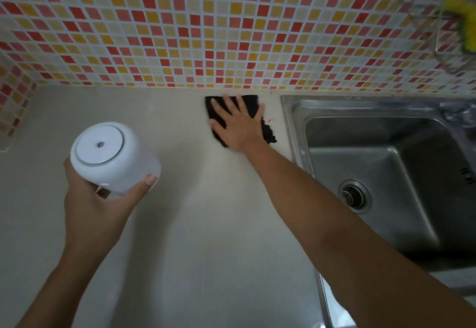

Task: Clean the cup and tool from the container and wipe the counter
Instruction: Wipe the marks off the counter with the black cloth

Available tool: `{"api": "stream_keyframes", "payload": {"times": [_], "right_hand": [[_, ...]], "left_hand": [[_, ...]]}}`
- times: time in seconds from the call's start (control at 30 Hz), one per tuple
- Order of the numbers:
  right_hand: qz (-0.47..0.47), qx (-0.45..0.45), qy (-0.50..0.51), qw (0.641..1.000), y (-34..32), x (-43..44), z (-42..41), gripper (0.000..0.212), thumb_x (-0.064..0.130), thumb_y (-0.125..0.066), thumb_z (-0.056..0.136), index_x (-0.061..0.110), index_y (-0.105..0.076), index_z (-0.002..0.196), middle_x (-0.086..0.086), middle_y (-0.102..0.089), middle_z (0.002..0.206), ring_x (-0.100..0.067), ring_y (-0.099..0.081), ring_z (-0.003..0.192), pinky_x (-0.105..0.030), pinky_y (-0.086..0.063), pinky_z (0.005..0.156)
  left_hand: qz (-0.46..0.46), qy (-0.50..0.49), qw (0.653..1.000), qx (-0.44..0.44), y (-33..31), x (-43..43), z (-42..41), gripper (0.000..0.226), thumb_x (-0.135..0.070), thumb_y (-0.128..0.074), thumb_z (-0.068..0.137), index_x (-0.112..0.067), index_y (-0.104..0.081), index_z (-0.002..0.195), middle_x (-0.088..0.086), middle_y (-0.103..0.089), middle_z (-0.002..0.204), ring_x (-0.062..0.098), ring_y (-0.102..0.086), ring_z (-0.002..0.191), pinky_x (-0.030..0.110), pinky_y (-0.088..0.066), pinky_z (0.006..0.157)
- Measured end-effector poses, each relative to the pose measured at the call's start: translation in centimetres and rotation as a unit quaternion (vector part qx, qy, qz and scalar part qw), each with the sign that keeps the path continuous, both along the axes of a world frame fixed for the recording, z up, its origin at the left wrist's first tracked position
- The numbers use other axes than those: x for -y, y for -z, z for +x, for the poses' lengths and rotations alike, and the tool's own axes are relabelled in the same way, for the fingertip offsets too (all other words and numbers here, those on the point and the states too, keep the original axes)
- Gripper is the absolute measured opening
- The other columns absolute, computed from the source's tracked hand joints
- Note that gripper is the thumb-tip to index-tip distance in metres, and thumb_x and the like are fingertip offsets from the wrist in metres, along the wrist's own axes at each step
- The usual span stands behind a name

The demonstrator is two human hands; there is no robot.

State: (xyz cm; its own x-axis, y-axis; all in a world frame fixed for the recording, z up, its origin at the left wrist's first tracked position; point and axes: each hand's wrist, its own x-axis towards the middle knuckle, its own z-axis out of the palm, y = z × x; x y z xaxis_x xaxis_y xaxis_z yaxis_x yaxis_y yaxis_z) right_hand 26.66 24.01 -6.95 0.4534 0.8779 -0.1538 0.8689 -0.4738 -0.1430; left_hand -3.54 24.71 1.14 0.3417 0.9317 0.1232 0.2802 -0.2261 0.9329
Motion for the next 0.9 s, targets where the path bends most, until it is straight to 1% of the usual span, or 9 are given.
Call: {"api": "stream_keyframes", "payload": {"times": [0.13, 0.23, 0.33, 0.5, 0.6, 0.67, 0.73, 0.8, 0.9], "right_hand": [[0.020, -0.001, 0.087, 0.996, 0.6, 4.0, 3.0, 0.063, 0.061, -0.013, 0.097, 0.034, -0.007, 0.153, 0.000, -0.003, 0.162, -0.026, 0.002, 0.148, -0.058, 0.005, 0.115], [0.044, 0.014, 0.117, 0.992, 1.3, 7.6, 1.5, 0.062, 0.050, -0.017, 0.100, 0.018, -0.013, 0.154, -0.012, -0.013, 0.160, -0.030, -0.007, 0.147, -0.051, -0.002, 0.119], [0.063, 0.015, 0.145, 0.987, 1.5, 11.5, -2.1, 0.060, 0.039, -0.022, 0.099, 0.008, -0.025, 0.150, -0.017, -0.027, 0.155, -0.032, -0.021, 0.144, -0.051, -0.012, 0.118], [0.081, 0.011, 0.096, 0.992, 0.5, 18.1, -12.4, 0.056, 0.028, -0.033, 0.095, 0.003, -0.037, 0.145, -0.018, -0.034, 0.152, -0.035, -0.026, 0.142, -0.055, -0.020, 0.115], [0.075, -0.012, 0.033, 0.997, 0.3, 17.0, -15.3, 0.056, 0.031, -0.034, 0.097, 0.007, -0.034, 0.147, -0.015, -0.030, 0.154, -0.032, -0.023, 0.144, -0.054, -0.021, 0.115], [0.076, -0.013, -0.027, 0.997, 0.4, 12.9, -13.6, 0.057, 0.035, -0.031, 0.098, 0.010, -0.031, 0.149, -0.013, -0.027, 0.156, -0.031, -0.020, 0.145, -0.054, -0.018, 0.116], [0.069, -0.004, -0.046, 0.997, 0.8, 7.6, -10.2, 0.058, 0.039, -0.032, 0.097, 0.012, -0.033, 0.148, -0.012, -0.031, 0.154, -0.032, -0.024, 0.143, -0.053, -0.015, 0.116], [0.047, 0.003, 0.002, 0.999, 0.6, 3.0, -5.0, 0.059, 0.042, -0.029, 0.098, 0.014, -0.029, 0.150, -0.010, -0.028, 0.156, -0.031, -0.022, 0.144, -0.051, -0.011, 0.117], [-0.013, 0.016, 0.113, 0.993, 0.7, 1.6, 2.8, 0.062, 0.046, -0.013, 0.100, 0.017, -0.008, 0.154, -0.007, -0.010, 0.161, -0.026, -0.006, 0.148, -0.048, -0.001, 0.119]], "left_hand": [[-0.007, 0.009, 1.000, -0.010, 0.0, 0.6, 0.8, 0.100, -0.034, -0.091, 0.060, -0.022, -0.038, 0.144, -0.004, -0.055, 0.138, 0.009, -0.057, 0.122, 0.007, -0.048, 0.090], [-0.007, 0.009, 1.000, 0.010, -0.3, 0.7, 1.5, 0.095, -0.030, -0.088, 0.062, -0.030, -0.037, 0.142, -0.007, -0.053, 0.139, 0.007, -0.056, 0.123, 0.004, -0.045, 0.091], [-0.009, 0.014, 1.000, 0.026, -0.7, 0.4, 1.9, 0.095, -0.031, -0.091, 0.062, -0.040, -0.035, 0.138, -0.014, -0.052, 0.137, 0.001, -0.054, 0.122, 0.003, -0.044, 0.090], [-0.013, 0.008, 0.999, 0.039, -1.1, -0.7, 2.2, 0.092, -0.026, -0.086, 0.063, -0.036, -0.035, 0.139, -0.012, -0.052, 0.138, -0.001, -0.054, 0.121, 0.005, -0.045, 0.092], [-0.016, 0.006, 0.999, 0.043, -0.8, -1.6, 1.7, 0.095, -0.026, -0.091, 0.064, -0.030, -0.036, 0.143, -0.010, -0.052, 0.140, 0.004, -0.054, 0.124, 0.009, -0.046, 0.096], [-0.012, 0.005, 0.999, 0.033, -0.6, -2.0, 1.5, 0.097, -0.030, -0.091, 0.065, -0.026, -0.035, 0.145, -0.010, -0.052, 0.140, 0.005, -0.054, 0.124, 0.010, -0.047, 0.095], [-0.010, 0.001, 1.000, 0.018, -0.5, -2.1, 1.3, 0.098, -0.031, -0.090, 0.065, -0.025, -0.034, 0.146, -0.009, -0.052, 0.140, 0.005, -0.054, 0.125, 0.007, -0.046, 0.093], [-0.007, 0.001, 1.000, 0.011, -0.5, -2.0, 1.0, 0.097, -0.033, -0.088, 0.065, -0.023, -0.035, 0.145, -0.007, -0.053, 0.140, 0.008, -0.055, 0.124, 0.009, -0.047, 0.094], [0.001, 0.007, 1.000, 0.008, -0.5, -2.3, 0.2, 0.099, -0.048, -0.086, 0.062, -0.021, -0.037, 0.144, -0.004, -0.055, 0.139, 0.011, -0.056, 0.124, 0.029, -0.051, 0.100]]}}
